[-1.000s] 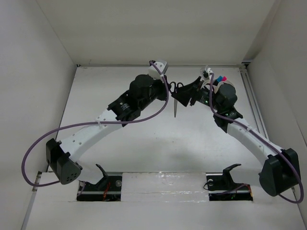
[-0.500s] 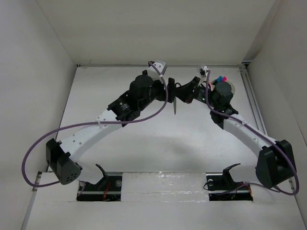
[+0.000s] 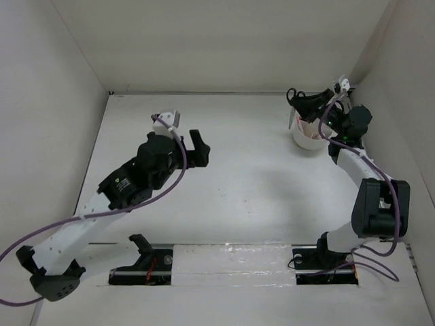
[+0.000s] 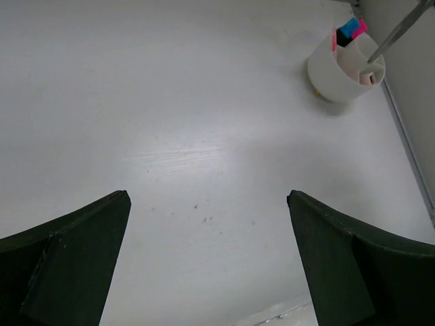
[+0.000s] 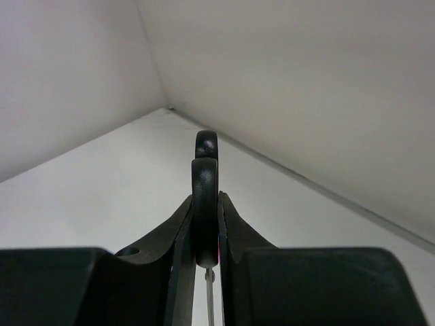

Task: Sort the stationery into containers
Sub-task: Place the scissors in the storage box.

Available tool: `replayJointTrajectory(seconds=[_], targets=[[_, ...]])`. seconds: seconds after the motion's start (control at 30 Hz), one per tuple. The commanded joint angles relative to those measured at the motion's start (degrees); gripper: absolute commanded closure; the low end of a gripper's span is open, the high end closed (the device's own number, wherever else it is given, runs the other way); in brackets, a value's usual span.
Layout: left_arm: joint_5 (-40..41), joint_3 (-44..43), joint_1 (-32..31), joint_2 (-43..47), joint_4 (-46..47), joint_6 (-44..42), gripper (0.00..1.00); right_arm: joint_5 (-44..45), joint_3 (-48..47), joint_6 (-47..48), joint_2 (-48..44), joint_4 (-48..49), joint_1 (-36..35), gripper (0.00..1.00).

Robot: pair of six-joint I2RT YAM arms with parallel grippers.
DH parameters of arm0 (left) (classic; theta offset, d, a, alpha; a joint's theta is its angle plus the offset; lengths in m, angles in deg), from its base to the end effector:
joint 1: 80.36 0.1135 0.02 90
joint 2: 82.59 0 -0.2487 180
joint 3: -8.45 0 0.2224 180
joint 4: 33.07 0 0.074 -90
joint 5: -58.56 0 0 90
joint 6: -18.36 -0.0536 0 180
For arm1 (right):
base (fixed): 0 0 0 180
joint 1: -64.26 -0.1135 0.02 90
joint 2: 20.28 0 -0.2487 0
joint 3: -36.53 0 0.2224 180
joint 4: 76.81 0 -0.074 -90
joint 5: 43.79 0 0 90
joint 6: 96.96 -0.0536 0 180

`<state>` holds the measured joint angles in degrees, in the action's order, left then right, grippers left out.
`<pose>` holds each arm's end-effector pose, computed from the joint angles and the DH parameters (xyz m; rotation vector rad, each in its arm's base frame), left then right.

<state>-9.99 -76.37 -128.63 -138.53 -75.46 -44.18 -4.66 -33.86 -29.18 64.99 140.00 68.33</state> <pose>0.1450 -0.1332 0.3980 0.0612 1.8304 -0.6055 0.3166 0.0192 0.3445 -0.5158 1.2762 0.7914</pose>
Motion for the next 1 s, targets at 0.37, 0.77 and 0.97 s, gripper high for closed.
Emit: replayJointTrajectory(seconds=[0.37,0.77,0.97], targets=[[-5.97,16.43,-0.07,12.71,-0.51,-3.63,0.00,7.11,-6.60,-14.42,17.81,35.67,15.78,1.00],[-8.62,16.96,-0.07,14.38,0.64,-4.69,0.00,2.89,-14.25,-17.33,27.65,37.71,18.25,1.00],[-9.67,16.96,-0.07,13.84,1.17,-4.70,0.00,1.83,-16.44,-17.33,30.64,37.71,18.78,1.00]])
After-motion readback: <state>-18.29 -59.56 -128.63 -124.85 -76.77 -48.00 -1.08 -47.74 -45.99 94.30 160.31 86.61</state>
